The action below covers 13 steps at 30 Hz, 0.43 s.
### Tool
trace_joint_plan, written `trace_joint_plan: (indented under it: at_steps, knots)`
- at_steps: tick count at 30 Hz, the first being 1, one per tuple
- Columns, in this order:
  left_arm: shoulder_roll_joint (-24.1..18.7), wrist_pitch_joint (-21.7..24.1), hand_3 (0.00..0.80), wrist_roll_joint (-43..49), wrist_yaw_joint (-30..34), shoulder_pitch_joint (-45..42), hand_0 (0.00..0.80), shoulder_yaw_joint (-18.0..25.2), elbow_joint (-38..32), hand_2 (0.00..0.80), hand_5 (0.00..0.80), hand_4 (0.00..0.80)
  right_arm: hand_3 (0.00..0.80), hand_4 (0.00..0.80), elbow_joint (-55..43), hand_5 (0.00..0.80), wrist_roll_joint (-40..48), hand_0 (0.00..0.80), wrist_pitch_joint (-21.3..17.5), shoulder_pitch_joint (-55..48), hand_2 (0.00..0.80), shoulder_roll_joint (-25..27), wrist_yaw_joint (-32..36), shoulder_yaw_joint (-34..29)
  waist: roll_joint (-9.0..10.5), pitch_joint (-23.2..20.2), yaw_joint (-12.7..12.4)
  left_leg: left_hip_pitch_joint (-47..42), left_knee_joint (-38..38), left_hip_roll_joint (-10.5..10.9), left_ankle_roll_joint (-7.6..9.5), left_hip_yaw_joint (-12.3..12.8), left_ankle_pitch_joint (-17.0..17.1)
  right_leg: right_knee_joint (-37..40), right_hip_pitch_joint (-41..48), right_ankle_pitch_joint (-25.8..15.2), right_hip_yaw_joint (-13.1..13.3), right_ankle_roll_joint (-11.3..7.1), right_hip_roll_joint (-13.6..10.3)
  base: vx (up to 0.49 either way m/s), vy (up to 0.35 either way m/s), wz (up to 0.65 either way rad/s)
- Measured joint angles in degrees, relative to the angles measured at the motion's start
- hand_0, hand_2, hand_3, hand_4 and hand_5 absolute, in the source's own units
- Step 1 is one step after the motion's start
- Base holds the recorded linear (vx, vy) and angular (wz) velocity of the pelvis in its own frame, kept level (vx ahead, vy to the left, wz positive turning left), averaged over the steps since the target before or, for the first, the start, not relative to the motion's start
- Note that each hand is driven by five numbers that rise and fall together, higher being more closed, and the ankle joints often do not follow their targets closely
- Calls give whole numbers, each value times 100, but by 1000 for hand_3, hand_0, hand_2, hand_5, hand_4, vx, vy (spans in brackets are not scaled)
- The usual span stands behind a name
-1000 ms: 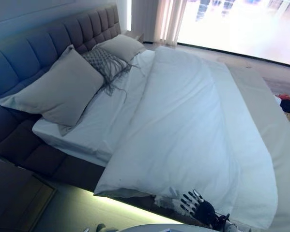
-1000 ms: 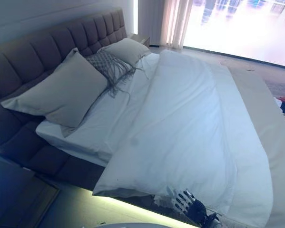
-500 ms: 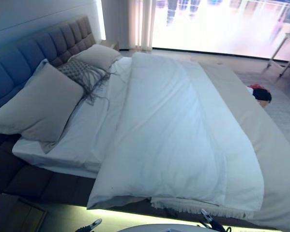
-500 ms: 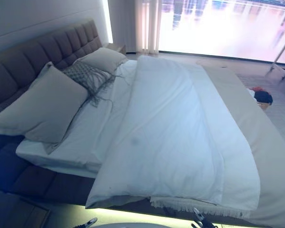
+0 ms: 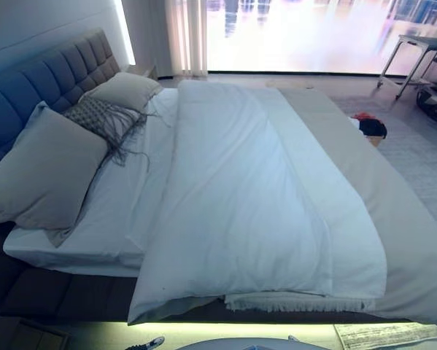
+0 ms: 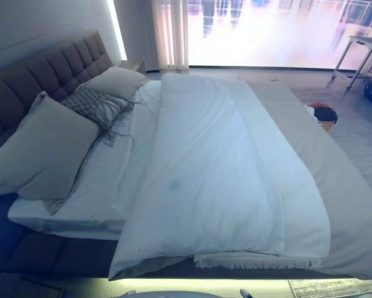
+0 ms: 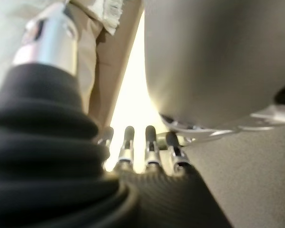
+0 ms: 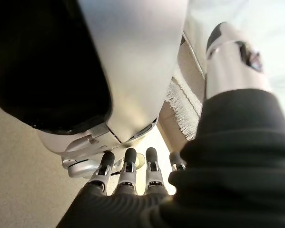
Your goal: Make the bed neatly
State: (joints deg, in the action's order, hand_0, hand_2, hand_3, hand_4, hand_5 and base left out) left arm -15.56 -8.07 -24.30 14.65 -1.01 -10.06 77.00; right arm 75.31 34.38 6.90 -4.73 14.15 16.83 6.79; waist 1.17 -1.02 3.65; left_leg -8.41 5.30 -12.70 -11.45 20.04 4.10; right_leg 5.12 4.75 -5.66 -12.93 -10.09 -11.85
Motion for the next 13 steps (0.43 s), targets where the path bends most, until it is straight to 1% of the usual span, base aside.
trace_joint_plan:
  at_steps: [7, 10, 13]
  knots:
    - [-29, -28, 0, -3, 1, 18, 0, 4, -4, 0, 0, 0, 0, 0, -17, 0, 3, 0, 3, 9, 0, 3, -22, 74, 11, 10, -17, 2, 2, -4, 0, -34, 0, 8, 8, 2, -11, 1, 0, 32, -17, 1]
    - [-28, -24, 0, -3, 3, 13, 0, 4, -30, 0, 0, 0, 0, 0, -17, 0, 3, 0, -1, 5, 0, 1, -22, 74, 11, 11, -21, 6, 3, -4, -9, -138, -7, 9, 8, 1, -18, 1, 5, 24, -7, 1]
    - [-25, -11, 0, -2, 3, 7, 0, 5, -34, 0, 0, 0, 0, 0, -18, 0, 3, 0, -26, -6, 0, -4, -20, 75, 11, 12, -27, 8, 4, -9, -9, -141, -8, 10, 8, 2, -19, 2, 7, 0, 0, 0]
